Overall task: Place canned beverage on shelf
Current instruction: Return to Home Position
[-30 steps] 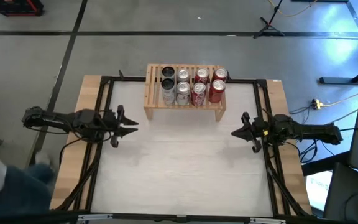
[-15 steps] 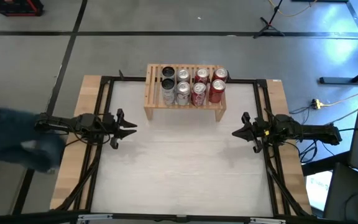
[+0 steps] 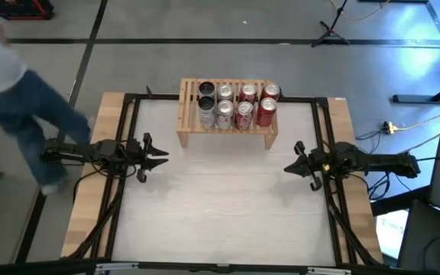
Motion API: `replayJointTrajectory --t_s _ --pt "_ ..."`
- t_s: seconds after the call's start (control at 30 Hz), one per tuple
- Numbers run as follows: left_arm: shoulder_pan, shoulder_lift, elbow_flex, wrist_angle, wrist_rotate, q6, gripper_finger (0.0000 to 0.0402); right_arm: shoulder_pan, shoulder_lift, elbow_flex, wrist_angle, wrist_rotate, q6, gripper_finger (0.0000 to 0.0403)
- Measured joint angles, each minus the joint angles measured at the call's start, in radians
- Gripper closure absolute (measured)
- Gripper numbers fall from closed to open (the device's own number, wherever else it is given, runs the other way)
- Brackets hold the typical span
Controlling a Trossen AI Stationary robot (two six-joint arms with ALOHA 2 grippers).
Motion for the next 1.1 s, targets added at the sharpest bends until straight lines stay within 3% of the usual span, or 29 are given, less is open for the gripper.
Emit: replayJointTrajectory --t_s 0.13,0.37,1.1 --pt "0.000 0.000 0.000 0.000 0.001 0.000 0.0298 0.000 0.004 -0.006 -0.024 0.008 -0.014 0.0403" --pt "0.000 0.000 0.000 0.000 0.002 0.000 0.0298 0.000 -0.020 -0.006 -0.084 0.245 -0.024 0.0403" --pt "0.000 0.000 0.000 0.000 0.002 0.000 0.0298 0.000 -0.012 -0.006 -0.089 0.259 0.008 0.0403"
